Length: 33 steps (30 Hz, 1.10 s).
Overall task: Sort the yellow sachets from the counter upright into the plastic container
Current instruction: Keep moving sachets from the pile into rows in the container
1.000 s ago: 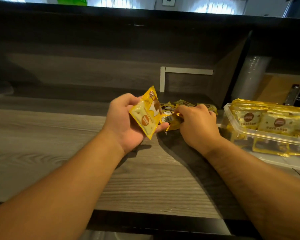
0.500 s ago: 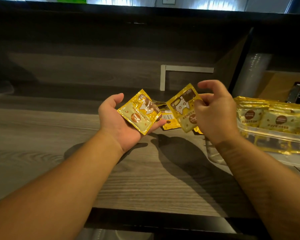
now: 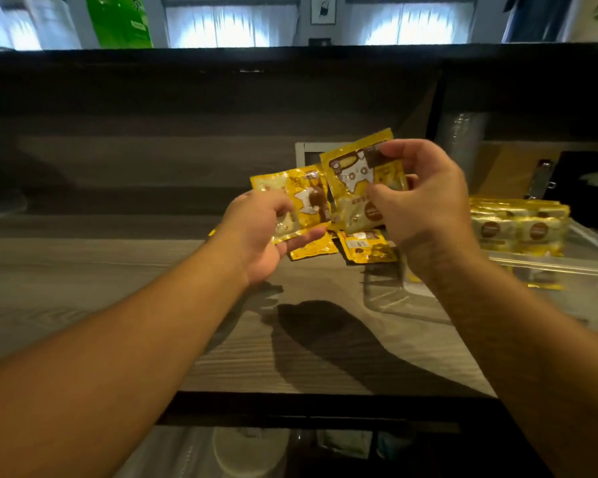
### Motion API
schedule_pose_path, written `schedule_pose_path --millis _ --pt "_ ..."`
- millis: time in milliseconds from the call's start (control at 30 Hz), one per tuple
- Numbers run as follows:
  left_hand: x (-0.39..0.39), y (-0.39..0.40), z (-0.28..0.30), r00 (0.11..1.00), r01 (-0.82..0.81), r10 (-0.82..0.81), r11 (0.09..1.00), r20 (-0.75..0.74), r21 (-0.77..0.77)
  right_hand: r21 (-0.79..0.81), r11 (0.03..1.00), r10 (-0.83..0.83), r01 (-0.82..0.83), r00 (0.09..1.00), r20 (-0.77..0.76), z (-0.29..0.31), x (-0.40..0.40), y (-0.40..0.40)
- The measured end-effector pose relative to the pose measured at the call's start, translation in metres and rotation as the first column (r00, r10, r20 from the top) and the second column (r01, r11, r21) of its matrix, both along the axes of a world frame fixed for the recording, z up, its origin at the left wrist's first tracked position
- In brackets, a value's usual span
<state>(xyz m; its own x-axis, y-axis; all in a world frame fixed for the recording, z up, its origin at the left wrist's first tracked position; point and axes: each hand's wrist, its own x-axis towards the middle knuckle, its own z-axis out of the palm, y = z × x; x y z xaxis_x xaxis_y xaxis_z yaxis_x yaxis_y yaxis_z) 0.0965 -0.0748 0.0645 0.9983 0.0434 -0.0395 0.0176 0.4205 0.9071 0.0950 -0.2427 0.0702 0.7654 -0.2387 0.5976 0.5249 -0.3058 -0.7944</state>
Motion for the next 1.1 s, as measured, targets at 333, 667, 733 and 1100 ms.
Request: schedule_pose_path --millis 333,667,733,1100 --pt "0.013 -0.115 0.028 0.911 -0.182 -0.148 0.691 0.384 0.7 0.168 0.981 -0.105 0.096 0.994 0.043 0.003 -0.036 -0.119" --pt "0.024 -0.201 0.026 0.736 -0.374 -0.511 0.24 0.444 0.896 0.277 0.951 -0.174 0.139 0.979 0.105 0.006 -0.047 -0.174" --pt "0.024 -0.213 0.023 0.714 -0.442 -0.544 0.138 0.441 0.886 0.268 0.945 -0.223 0.188 0.969 0.104 0.004 -0.045 -0.183" --pt "0.038 -0.222 0.024 0.701 -0.377 -0.664 -0.035 0.26 0.926 0.071 0.951 -0.304 0.299 0.951 0.059 0.003 -0.039 -0.219"
